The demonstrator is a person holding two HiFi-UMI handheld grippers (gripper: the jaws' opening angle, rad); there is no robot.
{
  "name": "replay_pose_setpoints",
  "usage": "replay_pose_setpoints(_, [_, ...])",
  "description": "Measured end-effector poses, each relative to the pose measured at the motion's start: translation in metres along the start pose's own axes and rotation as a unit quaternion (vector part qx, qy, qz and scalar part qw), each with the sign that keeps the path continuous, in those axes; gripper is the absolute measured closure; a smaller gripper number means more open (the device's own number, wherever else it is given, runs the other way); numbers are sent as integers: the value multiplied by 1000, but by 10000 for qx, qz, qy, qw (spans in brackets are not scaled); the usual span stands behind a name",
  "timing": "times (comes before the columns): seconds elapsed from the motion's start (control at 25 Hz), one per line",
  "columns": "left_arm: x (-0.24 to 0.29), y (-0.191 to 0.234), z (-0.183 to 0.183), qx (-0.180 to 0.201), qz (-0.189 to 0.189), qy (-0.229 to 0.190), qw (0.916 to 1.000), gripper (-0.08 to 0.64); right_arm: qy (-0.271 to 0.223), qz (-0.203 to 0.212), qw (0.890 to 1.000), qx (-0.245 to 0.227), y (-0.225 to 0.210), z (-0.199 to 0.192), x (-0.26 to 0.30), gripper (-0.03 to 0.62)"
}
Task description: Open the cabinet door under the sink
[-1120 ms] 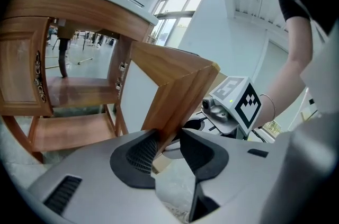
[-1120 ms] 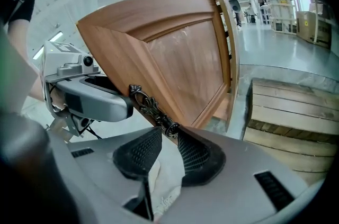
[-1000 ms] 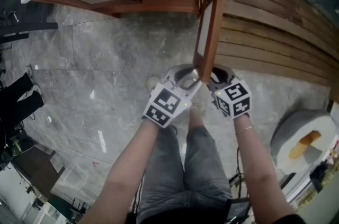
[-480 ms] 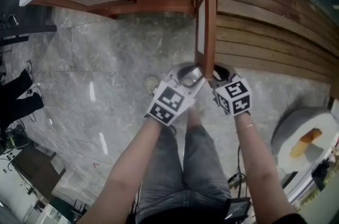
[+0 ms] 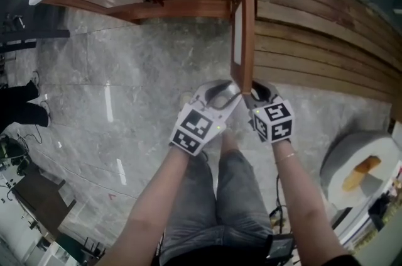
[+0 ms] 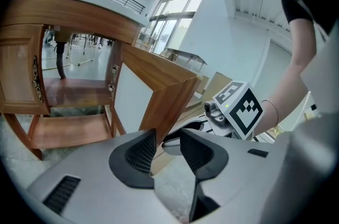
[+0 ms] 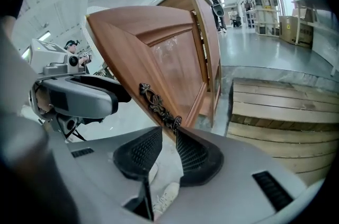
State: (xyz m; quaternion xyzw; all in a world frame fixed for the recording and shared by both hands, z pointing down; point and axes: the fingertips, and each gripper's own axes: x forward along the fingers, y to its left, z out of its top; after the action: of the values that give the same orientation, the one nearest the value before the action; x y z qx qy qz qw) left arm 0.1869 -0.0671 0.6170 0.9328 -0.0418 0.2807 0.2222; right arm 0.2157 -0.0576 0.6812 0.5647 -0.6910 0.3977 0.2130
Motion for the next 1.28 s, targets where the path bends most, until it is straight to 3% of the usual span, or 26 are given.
replay_pose_setpoints(0.44, [-33, -22, 42, 227, -117, -457, 9986, 436, -529, 305, 9979, -227, 34, 37, -50, 516])
replay_pose_setpoints(0.56, [-45, -27, 59, 380, -164, -557, 9976, 497, -738, 245, 9966, -280, 40, 53, -70, 566])
replay_pose_setpoints(0.72, [-59, -33, 86, 435, -246, -779, 9957, 545, -964, 159, 9948, -283, 45, 73, -97, 581])
replay_pose_setpoints(1.04, [-83, -47, 137, 468, -259, -1036, 9932, 550, -1373, 6, 9866, -884, 62, 132, -142, 583])
replay_pose_setpoints(1.28, [-107, -53, 185, 685, -178, -1307, 9889, 550, -1706, -52, 9809, -932, 73, 180, -173, 583])
